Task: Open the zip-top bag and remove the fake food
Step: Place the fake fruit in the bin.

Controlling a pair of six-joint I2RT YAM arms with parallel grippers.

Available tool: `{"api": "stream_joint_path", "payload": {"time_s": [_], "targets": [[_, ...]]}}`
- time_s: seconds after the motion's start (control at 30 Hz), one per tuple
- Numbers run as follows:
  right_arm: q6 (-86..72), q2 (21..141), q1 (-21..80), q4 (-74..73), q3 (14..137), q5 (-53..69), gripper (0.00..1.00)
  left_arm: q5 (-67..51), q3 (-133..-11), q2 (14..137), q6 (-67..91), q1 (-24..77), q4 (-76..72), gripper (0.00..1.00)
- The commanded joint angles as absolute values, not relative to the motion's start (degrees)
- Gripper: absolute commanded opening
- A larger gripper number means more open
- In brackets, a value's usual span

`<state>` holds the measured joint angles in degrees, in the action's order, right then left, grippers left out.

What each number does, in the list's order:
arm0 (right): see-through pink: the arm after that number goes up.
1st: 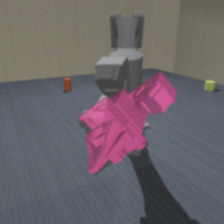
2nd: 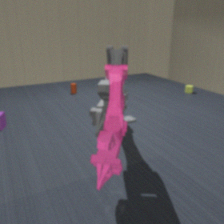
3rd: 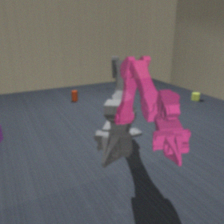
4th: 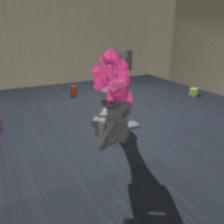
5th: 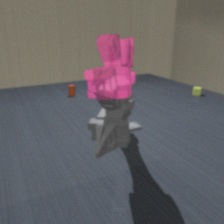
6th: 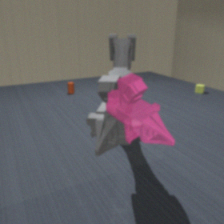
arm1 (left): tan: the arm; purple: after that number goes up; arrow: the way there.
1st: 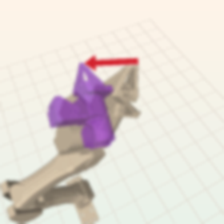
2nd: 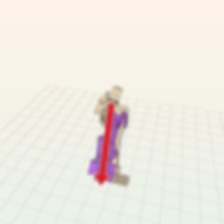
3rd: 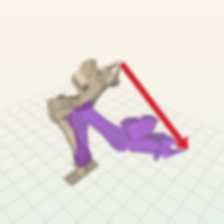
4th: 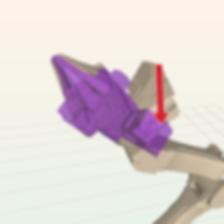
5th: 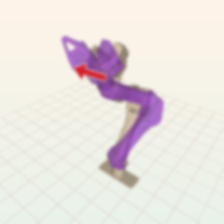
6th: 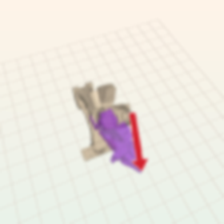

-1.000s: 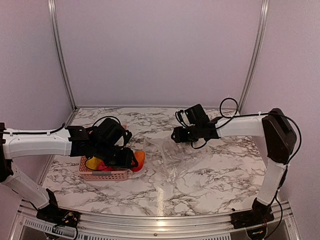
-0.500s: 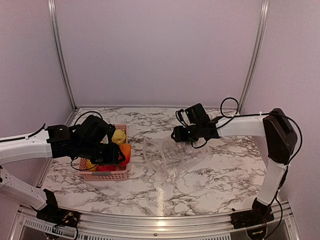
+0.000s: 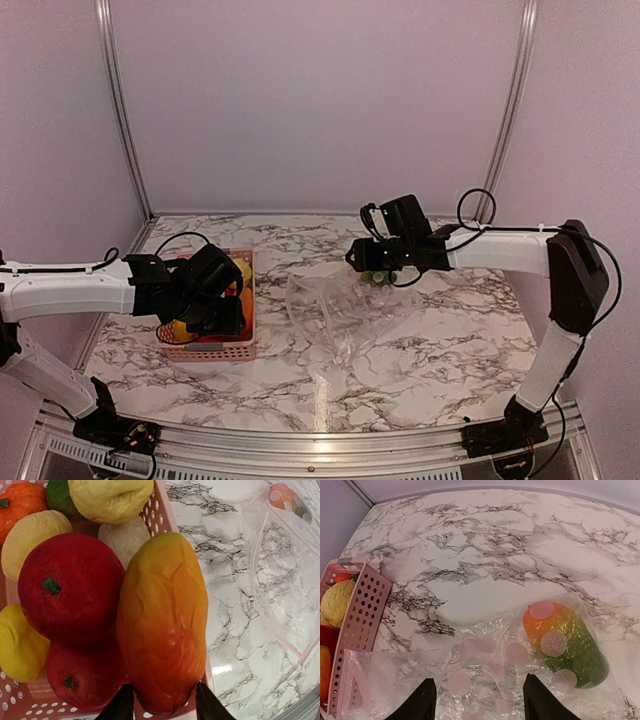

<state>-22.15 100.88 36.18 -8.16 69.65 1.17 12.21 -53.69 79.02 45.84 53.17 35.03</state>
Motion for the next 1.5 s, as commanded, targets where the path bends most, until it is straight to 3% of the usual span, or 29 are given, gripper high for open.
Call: {"api": "stream_joint_path", "payload": {"time_s": [0.0, 0.33, 0.5, 0.7, 1.13, 1.47], "targets": [[-20.68, 98.88, 35.06, -9.61, 69.13, 1.13, 0.58, 14.53, -53.02, 80.08, 45.13, 52.19, 35.04, 0.47], [-18.66, 99.03, 32.4, -10.45, 68.97, 1.93, 0.63, 13.23, -54.13, 79.05, 43.56, 51.83, 34.94, 0.57], [-16.58, 101.17, 31.04, -11.12, 69.81, 2.56, 0.7, 11.27, -55.62, 77.69, 42.42, 51.85, 34.83, 0.59], [-15.13, 103.93, 27.49, -10.26, 70.33, 4.82, 0.71, 9.68, -58.97, 77.08, 40.74, 52.07, 34.89, 0.59], [-9.99, 113.85, 23.04, -9.6, 79.47, 7.82, 0.7, 1.51, -65.7, 86.79, 38.06, 52.59, 26.91, 0.58], [-8.76, 117.85, 22.52, -9.88, 80.81, 10.61, 0.62, -3.38, -72.06, 97.69, 37.57, 53.23, 21.33, 0.57]]}}
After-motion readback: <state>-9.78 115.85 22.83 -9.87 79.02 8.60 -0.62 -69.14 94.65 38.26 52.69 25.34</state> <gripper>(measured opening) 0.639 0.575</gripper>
